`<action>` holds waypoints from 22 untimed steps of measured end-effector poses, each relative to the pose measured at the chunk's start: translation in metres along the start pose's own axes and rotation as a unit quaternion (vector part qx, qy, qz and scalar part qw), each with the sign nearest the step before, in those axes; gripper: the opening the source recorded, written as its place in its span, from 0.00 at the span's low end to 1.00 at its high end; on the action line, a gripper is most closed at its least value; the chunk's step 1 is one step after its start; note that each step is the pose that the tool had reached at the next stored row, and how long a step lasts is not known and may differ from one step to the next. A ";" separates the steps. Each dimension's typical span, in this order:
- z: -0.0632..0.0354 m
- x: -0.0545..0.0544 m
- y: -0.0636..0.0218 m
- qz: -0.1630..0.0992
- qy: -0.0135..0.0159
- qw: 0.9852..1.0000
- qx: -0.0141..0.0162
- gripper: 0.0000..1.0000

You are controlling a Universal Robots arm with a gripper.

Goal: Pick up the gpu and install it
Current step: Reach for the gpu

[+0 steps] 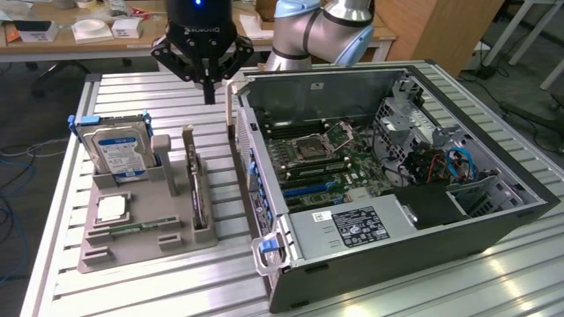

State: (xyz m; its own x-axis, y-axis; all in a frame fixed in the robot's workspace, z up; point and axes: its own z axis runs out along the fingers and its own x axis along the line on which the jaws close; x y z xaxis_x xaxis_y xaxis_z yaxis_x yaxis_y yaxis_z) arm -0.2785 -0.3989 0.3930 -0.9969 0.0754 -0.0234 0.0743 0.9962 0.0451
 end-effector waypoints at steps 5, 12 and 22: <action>-0.0002 0.008 -0.0006 0.000 0.000 1.000 0.000 0.10; -0.0004 0.015 -0.0011 0.000 0.000 1.000 0.000 0.10; -0.0006 0.024 -0.0018 0.000 0.000 1.000 0.000 0.10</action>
State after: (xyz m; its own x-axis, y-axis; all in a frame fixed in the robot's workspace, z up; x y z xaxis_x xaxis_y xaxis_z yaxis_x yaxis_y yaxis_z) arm -0.3030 -0.3989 0.3930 -0.9969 0.0753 -0.0233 0.0742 0.9962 0.0451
